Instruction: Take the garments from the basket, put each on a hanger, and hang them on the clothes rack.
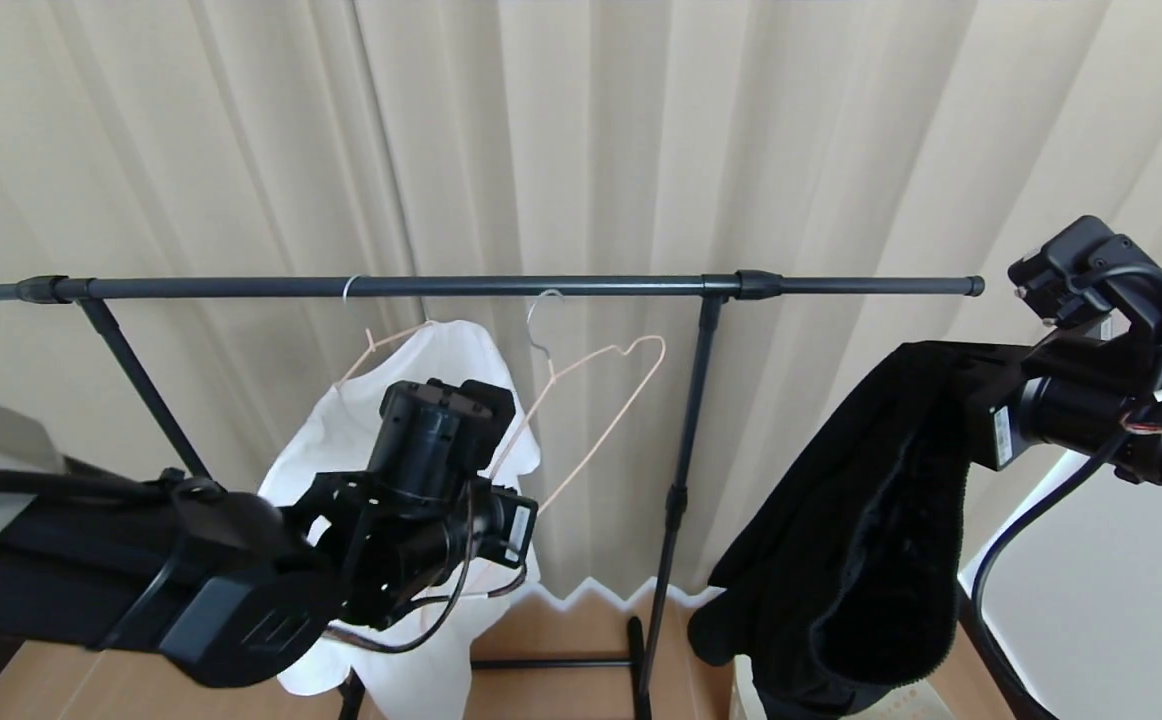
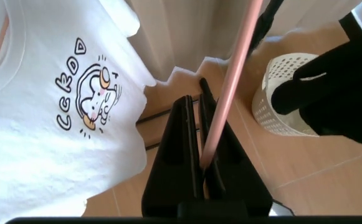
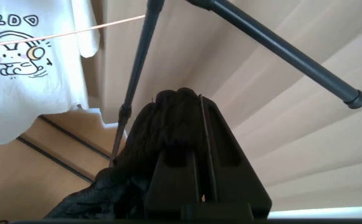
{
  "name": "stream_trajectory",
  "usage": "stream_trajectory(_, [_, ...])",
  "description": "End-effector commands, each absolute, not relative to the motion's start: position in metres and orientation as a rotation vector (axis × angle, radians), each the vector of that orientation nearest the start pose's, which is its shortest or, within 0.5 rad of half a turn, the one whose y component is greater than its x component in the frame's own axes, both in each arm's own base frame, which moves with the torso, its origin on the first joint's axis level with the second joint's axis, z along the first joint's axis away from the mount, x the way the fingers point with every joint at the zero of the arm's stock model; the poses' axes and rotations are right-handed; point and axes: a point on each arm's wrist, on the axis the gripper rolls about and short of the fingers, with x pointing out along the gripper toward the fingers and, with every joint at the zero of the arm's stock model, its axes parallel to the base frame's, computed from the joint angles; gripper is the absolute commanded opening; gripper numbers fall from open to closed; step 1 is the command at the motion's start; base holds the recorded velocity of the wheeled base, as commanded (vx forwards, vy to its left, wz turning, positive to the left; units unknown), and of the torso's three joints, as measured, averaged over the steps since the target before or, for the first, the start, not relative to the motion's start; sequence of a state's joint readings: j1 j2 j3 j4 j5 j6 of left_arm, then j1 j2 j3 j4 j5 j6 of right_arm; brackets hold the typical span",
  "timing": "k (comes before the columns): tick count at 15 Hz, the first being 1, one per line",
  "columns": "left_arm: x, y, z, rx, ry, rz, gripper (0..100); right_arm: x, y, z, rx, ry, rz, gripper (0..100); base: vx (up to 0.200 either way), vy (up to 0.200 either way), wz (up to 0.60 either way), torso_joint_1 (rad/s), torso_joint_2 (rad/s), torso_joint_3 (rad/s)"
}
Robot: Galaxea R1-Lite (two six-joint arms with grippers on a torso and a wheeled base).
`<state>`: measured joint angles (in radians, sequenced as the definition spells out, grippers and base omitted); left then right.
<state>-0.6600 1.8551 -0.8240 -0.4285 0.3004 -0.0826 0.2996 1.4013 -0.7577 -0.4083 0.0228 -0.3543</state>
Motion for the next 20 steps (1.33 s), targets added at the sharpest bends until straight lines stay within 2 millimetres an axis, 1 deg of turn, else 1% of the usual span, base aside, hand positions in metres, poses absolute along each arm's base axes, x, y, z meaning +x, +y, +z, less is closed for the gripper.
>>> stream_trajectory(1, [0.221, -0.17, 0.127, 0.206, 0.502, -0.356, 0, 0.209, 0.074, 0.238, -0.38, 0.125, 0.353, 0, 0.0, 0.0, 0.0, 0.0, 0.0, 0.0])
stream_trajectory(2, [0.21, -0.161, 0.124, 0.224, 0.501, -0.365, 0, 0.206, 0.077, 0.24, -0.38, 0.117, 0.344, 0, 0.0, 0.0, 0.0, 0.0, 0.0, 0.0])
stream_trajectory(3, [0.194, -0.149, 0.116, 0.234, 0.508, -0.399, 0, 0.203, 0.082, 0.241, -0.384, 0.115, 0.319, 0, 0.0, 0.0, 0.0, 0.0, 0.0, 0.0])
stream_trajectory(5, [0.174, -0.134, 0.103, 0.247, 0.509, -0.487, 0, 0.198, 0.094, 0.241, -0.402, 0.12, 0.259, 0, 0.0, 0.0, 0.0, 0.0, 0.0, 0.0])
stream_trajectory(6, [0.167, -0.129, 0.099, 0.255, 0.502, -0.515, 0, 0.195, 0.1, 0.241, -0.411, 0.12, 0.234, 0, 0.0, 0.0, 0.0, 0.0, 0.0, 0.0])
stream_trajectory(7, [0.157, -0.122, 0.09, 0.274, 0.49, -0.542, 0, 0.193, 0.107, 0.241, -0.423, 0.127, 0.182, 0, 0.0, 0.0, 0.0, 0.0, 0.0, 0.0])
stream_trajectory(8, [0.151, -0.118, 0.086, 0.278, 0.473, -0.554, 0, 0.192, 0.11, 0.24, -0.434, 0.137, 0.141, 0, 0.0, 0.0, 0.0, 0.0, 0.0, 0.0])
stream_trajectory(9, [0.142, -0.117, 0.081, 0.266, 0.443, -0.604, 0, 0.195, 0.118, 0.234, -0.456, 0.162, 0.08, 0, 0.0, 0.0, 0.0, 0.0, 0.0, 0.0])
stream_trajectory(11, [0.141, -0.119, 0.077, 0.274, 0.424, -0.632, 0, 0.207, 0.124, 0.225, -0.479, 0.201, -0.007, 0, 0.0, 0.0, 0.0, 0.0, 0.0, 0.0])
stream_trajectory(12, [0.14, -0.119, 0.078, 0.27, 0.412, -0.637, 0, 0.215, 0.129, 0.22, -0.472, 0.204, -0.044, 0, 0.0, 0.0, 0.0, 0.0, 0.0, 0.0])
stream_trajectory(16, [0.131, -0.127, 0.078, 0.276, 0.393, -0.701, 0, 0.242, 0.145, 0.2, -0.46, 0.197, -0.175, 0, 0.0, 0.0, 0.0, 0.0, 0.0, 0.0])
stream_trajectory(20, [0.131, -0.13, 0.078, 0.273, 0.394, -0.712, 0, 0.254, 0.153, 0.189, -0.45, 0.185, -0.204, 0, 0.0, 0.0, 0.0, 0.0, 0.0, 0.0])
